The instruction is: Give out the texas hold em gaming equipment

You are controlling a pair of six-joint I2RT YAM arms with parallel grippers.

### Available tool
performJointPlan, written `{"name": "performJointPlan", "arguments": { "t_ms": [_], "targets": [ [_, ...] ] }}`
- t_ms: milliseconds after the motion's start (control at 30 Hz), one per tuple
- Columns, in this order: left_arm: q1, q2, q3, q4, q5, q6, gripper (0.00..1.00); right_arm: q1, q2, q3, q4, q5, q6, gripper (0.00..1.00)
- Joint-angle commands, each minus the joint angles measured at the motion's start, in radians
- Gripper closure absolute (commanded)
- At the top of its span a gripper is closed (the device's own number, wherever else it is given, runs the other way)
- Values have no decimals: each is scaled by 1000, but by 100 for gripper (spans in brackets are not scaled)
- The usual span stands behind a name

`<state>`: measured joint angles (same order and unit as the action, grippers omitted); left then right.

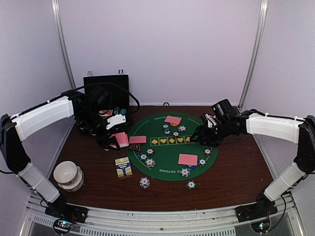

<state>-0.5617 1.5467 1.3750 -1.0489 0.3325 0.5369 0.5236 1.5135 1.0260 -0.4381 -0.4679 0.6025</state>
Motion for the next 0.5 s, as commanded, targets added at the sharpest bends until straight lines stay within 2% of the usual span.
{"name": "performJointPlan", "arguments": {
  "t_ms": [0, 267, 467],
  "targets": [
    [2, -9, 33, 10, 20, 13, 100, 63, -28, 89, 3, 19, 11, 28],
    [2, -6, 34, 10, 20, 8, 100, 237, 134, 220, 296, -135, 211, 18],
    [2, 5, 42, 10, 30, -5, 100, 337, 302, 317, 517, -223, 347, 15]
  ]
}}
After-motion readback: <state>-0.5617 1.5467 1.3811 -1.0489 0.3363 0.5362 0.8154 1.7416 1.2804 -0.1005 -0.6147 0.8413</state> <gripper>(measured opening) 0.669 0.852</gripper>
